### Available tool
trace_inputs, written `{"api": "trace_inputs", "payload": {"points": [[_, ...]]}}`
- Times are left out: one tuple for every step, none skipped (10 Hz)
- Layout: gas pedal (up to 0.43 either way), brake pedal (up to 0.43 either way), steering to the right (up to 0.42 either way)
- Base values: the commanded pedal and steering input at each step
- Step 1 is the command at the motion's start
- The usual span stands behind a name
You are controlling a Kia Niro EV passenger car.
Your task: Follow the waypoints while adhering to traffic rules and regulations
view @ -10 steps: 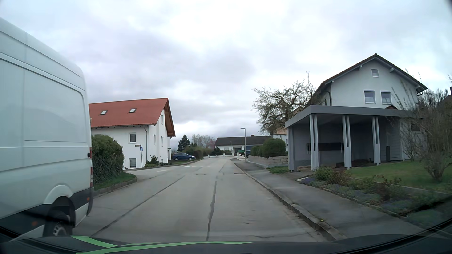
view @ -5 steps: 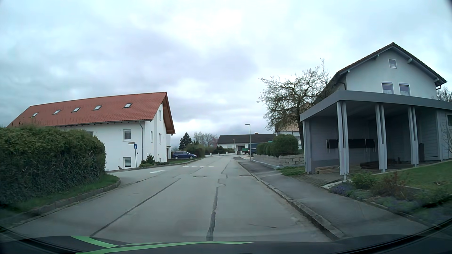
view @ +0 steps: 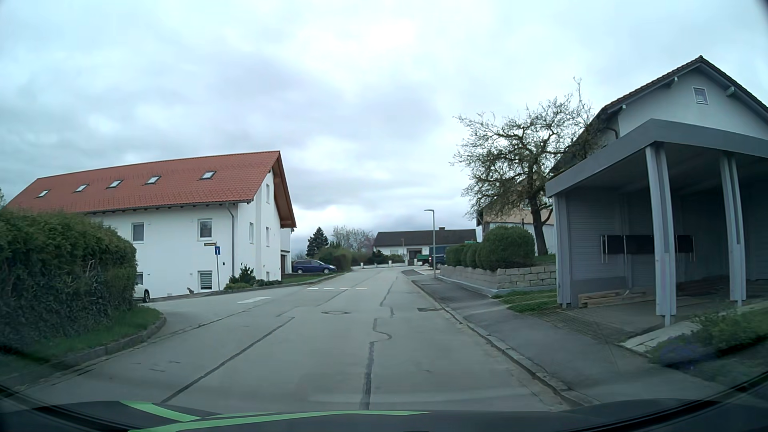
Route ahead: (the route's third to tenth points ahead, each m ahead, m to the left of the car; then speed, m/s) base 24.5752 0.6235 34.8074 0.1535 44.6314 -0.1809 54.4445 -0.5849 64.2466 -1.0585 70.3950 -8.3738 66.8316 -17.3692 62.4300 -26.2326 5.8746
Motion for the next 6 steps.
{"api": "trace_inputs", "payload": {"points": [[0.118, 0.0, -0.015], [0.118, 0.0, -0.013], [0.118, 0.0, -0.012], [0.118, 0.0, -0.012], [0.118, 0.0, -0.011], [0.11, 0.0, -0.008]]}}
